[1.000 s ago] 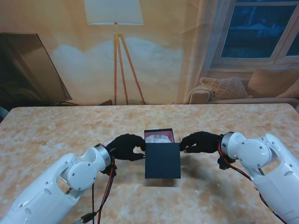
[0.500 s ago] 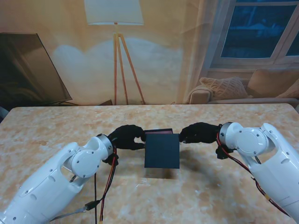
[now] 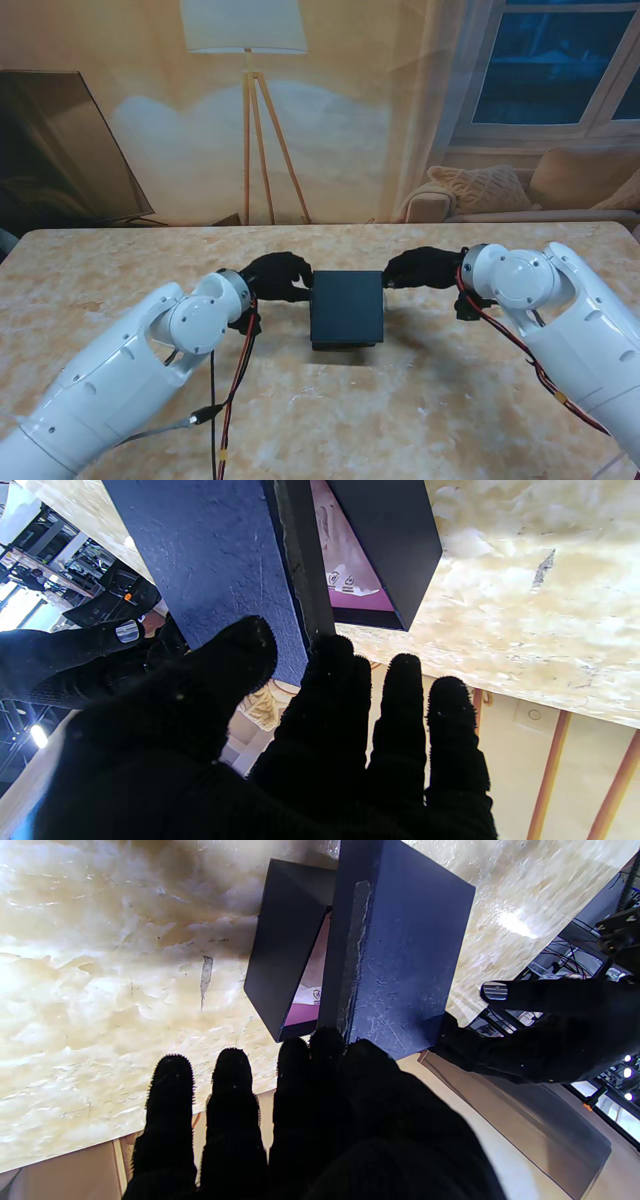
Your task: Pack mini donuts into a plastic bag, tie the opening and put the bag into the gift box
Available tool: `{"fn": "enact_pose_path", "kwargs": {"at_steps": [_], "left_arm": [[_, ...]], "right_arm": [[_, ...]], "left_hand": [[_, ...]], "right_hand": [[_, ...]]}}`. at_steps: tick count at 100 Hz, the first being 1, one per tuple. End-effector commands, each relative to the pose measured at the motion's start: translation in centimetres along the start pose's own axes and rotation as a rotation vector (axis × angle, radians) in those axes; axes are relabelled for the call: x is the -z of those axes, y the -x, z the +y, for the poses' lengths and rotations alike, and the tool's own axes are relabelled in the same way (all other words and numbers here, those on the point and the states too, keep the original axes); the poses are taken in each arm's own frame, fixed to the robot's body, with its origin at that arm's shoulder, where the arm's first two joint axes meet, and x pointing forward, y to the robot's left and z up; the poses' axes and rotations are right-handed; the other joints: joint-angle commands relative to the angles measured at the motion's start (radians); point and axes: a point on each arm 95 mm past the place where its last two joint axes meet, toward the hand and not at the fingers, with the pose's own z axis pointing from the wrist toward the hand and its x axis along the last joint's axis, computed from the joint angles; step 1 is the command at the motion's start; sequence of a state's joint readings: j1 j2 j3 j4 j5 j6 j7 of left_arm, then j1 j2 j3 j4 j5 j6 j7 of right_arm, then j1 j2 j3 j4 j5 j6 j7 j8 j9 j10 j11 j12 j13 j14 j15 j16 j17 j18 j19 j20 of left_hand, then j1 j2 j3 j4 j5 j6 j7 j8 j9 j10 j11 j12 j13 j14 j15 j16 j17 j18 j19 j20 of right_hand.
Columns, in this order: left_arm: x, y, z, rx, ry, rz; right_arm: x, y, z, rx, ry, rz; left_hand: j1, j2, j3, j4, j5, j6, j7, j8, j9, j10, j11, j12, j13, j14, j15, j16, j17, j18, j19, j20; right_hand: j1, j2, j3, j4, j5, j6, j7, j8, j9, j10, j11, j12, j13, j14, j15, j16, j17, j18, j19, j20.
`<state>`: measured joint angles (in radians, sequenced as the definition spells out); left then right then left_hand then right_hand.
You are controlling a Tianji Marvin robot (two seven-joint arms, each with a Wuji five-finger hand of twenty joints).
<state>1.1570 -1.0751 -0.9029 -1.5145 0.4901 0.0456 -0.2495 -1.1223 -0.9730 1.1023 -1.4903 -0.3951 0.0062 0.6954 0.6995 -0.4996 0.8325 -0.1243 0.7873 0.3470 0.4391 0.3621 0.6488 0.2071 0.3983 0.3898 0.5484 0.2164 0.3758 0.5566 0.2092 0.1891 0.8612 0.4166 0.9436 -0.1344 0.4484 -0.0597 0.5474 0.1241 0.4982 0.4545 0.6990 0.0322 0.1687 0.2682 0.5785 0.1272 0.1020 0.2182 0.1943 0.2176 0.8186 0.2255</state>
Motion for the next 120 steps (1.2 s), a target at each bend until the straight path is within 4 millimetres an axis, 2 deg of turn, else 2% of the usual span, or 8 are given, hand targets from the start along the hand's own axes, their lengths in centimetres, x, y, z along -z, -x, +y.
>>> {"fn": "enact_pose_path", "kwargs": {"at_steps": [1,38,120], "left_arm": [[-0.6,-1.1,-0.2,0.01,0.006,0.022],[-2.0,-0.5,0.0,0.026,0.008,-0.022],[-3.0,0.5,0.2,0.038,-0.019,-0.074]], "right_arm": [[-0.6,-1.0,-0.1,-0.006,-0.012,0.023],[-2.2,-0.4,0.3,-0.047,-0.027,-0.013],[-4.0,0.0,0.7,-0.083,-0.049,-0.049]], "left_hand": [[-0.003,0.013,-0.001,-0.016,-0.068,-0.205,-0.109,-0.008,0.018,-0.069,0.009,0.002,-0.009,0.007,-0.01,0.004,-0.017,0.005,0.005,0.018],[-0.001,0.014,-0.002,-0.015,-0.071,-0.203,-0.112,-0.008,0.01,-0.066,0.011,0.004,-0.016,0.008,-0.01,0.004,-0.023,0.012,0.008,0.021],[-0.001,0.01,0.005,-0.015,-0.083,-0.196,-0.12,-0.014,-0.007,-0.064,0.011,0.002,-0.023,0.012,-0.004,0.004,-0.027,0.012,0.011,0.023]], "right_hand": [[0.04,0.032,-0.015,-0.015,-0.073,-0.218,-0.114,-0.045,0.002,-0.054,-0.002,0.007,0.005,0.006,0.003,0.023,-0.003,0.008,0.009,0.013],[0.048,0.036,-0.03,-0.014,-0.078,-0.22,-0.114,-0.046,-0.004,-0.052,-0.002,0.006,0.005,0.011,0.002,0.024,-0.006,0.014,0.01,0.018],[0.057,0.043,-0.044,-0.013,-0.086,-0.213,-0.118,-0.048,-0.017,-0.046,-0.002,0.004,-0.001,0.016,-0.002,0.026,-0.014,0.014,0.005,0.025]]}}
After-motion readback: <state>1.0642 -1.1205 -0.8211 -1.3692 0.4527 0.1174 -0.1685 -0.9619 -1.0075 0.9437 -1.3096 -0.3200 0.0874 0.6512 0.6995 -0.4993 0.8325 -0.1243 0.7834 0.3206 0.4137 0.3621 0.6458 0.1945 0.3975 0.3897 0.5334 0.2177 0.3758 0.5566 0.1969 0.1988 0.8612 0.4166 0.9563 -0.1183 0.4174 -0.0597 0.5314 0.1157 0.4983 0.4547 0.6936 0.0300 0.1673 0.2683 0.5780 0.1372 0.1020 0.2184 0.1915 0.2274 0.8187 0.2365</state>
